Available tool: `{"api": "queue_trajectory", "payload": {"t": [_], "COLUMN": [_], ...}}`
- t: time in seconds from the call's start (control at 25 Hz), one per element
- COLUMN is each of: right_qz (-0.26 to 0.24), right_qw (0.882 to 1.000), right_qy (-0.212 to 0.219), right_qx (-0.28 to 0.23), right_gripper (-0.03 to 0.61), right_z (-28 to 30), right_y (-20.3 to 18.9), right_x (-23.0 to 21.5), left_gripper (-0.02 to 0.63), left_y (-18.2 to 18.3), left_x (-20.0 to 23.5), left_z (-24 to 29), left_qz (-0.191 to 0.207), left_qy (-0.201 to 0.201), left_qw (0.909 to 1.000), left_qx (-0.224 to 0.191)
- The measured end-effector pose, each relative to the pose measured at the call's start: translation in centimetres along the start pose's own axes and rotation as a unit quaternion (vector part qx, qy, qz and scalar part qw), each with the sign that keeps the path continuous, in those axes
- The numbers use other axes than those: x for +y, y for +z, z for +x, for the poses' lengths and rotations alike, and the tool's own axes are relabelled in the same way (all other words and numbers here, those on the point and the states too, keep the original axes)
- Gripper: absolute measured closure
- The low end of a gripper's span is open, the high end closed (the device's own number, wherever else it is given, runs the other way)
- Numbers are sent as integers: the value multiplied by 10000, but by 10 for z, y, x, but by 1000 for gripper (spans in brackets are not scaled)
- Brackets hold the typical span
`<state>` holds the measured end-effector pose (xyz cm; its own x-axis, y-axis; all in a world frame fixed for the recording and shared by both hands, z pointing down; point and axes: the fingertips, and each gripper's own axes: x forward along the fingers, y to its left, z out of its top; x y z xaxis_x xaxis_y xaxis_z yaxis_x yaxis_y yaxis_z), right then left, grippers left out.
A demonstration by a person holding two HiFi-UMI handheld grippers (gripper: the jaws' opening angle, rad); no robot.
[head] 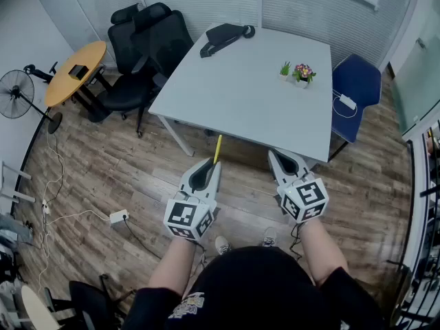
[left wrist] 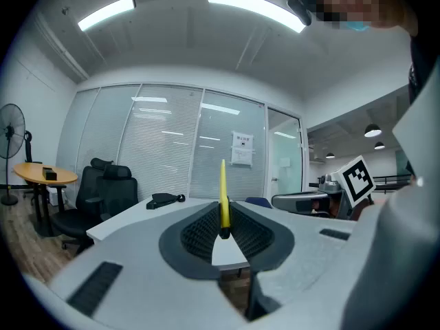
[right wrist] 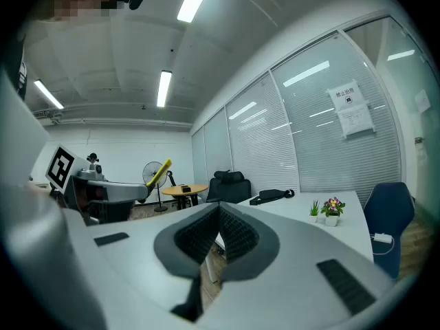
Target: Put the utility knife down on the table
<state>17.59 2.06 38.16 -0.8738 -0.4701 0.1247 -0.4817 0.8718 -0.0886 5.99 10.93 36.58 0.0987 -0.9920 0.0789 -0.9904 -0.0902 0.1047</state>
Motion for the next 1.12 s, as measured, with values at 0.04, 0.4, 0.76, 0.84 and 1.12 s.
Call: {"api": "queue_trajectory", "payload": {"t": [0.04, 0.4, 0.76, 0.84, 1.12], "right_qz": [-4, 39, -22, -16, -29], "right_qw": [10000, 9999, 9999, 9999, 10000], "right_qy": [0, 43, -53, -48, -53], "right_qx": [0, -93, -107, -91, -52], "right_gripper": [575, 575, 575, 575, 575], "right_z": [0, 2, 8, 10, 21], "right_y": [0, 3, 1, 1, -4], "right_x": [1, 6, 17, 21, 52], "left_gripper": [563, 563, 563, 563, 563], "left_y": [0, 1, -1, -1, -5], "left_x": [1, 6, 17, 20, 43], "left_z": [-1, -4, -13, -17, -39], "left_qz": [-7, -41, -87, -102, -128], "left_qy": [4, 20, -15, -22, -61], "left_qw": [10000, 10000, 9999, 9999, 9999], "left_qx": [-5, -25, -54, -61, -66]}}
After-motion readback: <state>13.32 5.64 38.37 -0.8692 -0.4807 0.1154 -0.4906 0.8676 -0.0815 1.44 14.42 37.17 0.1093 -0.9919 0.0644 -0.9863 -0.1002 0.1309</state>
